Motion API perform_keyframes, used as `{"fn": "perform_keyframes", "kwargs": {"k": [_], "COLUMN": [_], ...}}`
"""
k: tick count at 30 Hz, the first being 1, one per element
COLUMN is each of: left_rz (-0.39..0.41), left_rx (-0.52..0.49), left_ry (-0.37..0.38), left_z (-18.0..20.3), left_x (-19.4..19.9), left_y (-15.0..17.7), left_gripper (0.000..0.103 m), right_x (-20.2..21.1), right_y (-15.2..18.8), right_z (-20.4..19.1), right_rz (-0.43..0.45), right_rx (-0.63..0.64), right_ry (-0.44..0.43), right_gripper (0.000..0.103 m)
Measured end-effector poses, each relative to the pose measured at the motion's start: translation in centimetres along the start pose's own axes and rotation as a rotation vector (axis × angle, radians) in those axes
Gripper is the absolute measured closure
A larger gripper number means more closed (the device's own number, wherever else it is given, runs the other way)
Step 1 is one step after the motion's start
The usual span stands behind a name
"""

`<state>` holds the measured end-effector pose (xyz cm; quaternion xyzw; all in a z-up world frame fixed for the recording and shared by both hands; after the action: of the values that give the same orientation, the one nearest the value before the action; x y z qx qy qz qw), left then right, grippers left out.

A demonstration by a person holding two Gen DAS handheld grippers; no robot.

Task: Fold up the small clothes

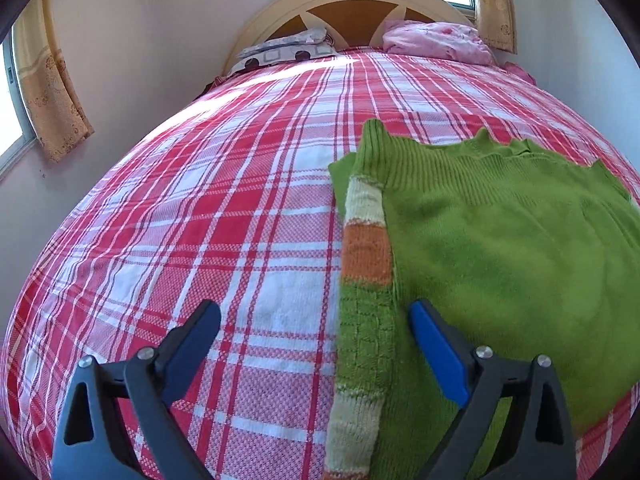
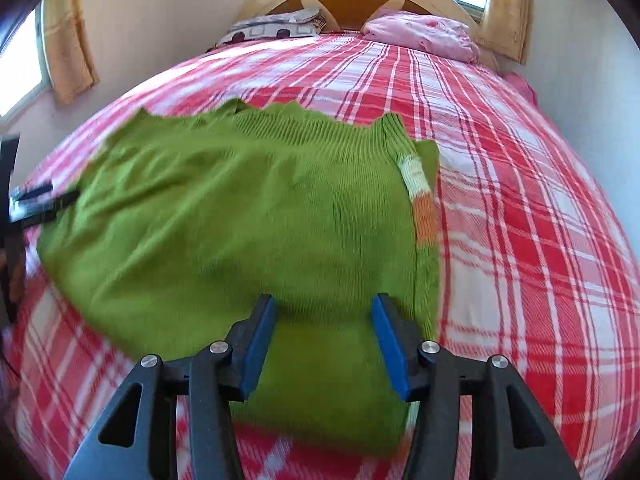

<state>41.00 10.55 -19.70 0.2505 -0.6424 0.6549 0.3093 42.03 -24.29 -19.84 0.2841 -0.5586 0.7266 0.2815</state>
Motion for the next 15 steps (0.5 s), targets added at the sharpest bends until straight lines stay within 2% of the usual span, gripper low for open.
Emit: {"fn": "perform_keyframes", "kwargs": {"k": [5,8,11,13,15], "left_rz": [-0.016,-0.012,-0.005,-0.005,-0.010], "left_rx": [0.014,0.030,0.032,0.033,0.045], "left_ry": [0.002,0.014,0.020,0.028,0.040], "left_z": [-0.1,-0.3,-0.3,-0.4,-0.5], "left_x": [-1.0,-0.6,0.2,0.2,0.2], "left_y": [0.0,0.2,0.6,0.8,0.9], "left_gripper": [0.000,0.000,0.000,0.000,0.000], "right_x": [-0.4,0.3,1.3,0.8,0.6], "right_y": [0.3,-0.3,-0.7,-0.5,-0.5], "right_z": [0.4,-0.3,-2.0,-2.5,-2.4], "right_rz": [-0.010,-0.021,-0.017,-0.026,-0.036], "right_rx": [-0.042,-0.007,0.013,0.043,0.014], "right_ry": [-0.007,0.048,0.004,0.043,0.048], "right_gripper": [0.050,0.050,0.049,0.045,0.045]}}
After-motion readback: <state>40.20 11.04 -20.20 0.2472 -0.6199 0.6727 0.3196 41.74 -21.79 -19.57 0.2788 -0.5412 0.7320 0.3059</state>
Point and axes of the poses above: each gripper's, at about its wrist camera, not at the fingertips, and x roughly against the way its jaws point, z to its right, y to its underside, the point moved 8 cm from there along -x, roughly the way its jaws point, and after that the axes turned 15 degrees about y, right-handed, at the moved point
